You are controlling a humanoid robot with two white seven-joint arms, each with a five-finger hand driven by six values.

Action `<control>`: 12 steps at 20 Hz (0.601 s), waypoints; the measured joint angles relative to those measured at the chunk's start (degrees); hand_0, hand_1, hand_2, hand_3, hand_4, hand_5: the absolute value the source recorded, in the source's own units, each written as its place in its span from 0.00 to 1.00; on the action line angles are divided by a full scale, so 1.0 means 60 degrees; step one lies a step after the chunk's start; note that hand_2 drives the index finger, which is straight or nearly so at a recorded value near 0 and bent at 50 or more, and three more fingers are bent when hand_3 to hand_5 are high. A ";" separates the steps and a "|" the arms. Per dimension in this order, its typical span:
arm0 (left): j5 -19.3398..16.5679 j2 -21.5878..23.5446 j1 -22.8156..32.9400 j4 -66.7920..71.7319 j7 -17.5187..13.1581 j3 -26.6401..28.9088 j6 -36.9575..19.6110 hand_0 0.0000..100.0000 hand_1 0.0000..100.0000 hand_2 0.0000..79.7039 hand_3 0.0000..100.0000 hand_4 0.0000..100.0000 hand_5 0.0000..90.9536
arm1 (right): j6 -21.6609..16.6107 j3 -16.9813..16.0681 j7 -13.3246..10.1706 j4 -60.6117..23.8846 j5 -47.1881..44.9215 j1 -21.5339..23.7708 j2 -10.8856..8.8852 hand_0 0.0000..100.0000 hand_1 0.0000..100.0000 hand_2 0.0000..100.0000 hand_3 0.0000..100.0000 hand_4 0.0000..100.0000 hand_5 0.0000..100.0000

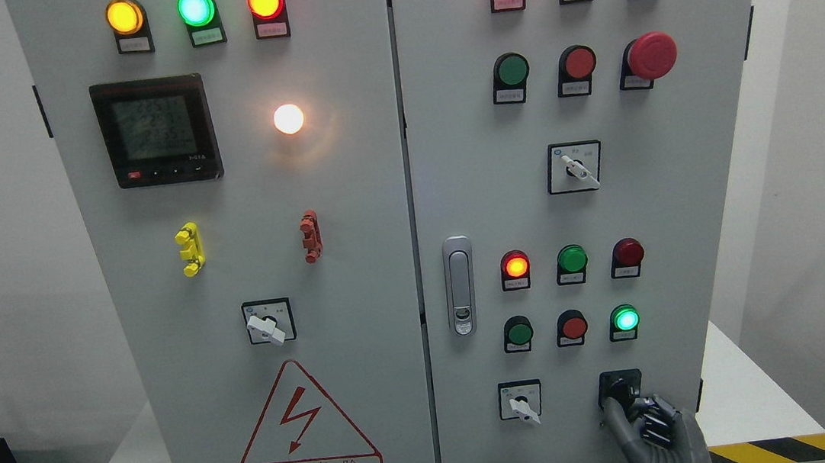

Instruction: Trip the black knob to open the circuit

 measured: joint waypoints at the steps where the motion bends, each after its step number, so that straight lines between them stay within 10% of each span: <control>1: 0.0000 0.0000 0.0000 0.0000 0.0000 0.0000 0.0000 0.12 0.39 0.00 0.00 0.00 0.00 | -0.0004 0.0000 0.0007 0.0000 0.0000 0.0000 -0.0016 0.52 0.76 0.62 0.96 0.98 0.98; 12: 0.0000 0.0000 0.0000 0.0000 0.0000 0.0000 0.0000 0.12 0.39 0.00 0.00 0.00 0.00 | -0.0097 0.0001 -0.0020 0.0000 0.0109 0.0023 -0.0304 0.52 0.76 0.62 0.95 0.98 0.98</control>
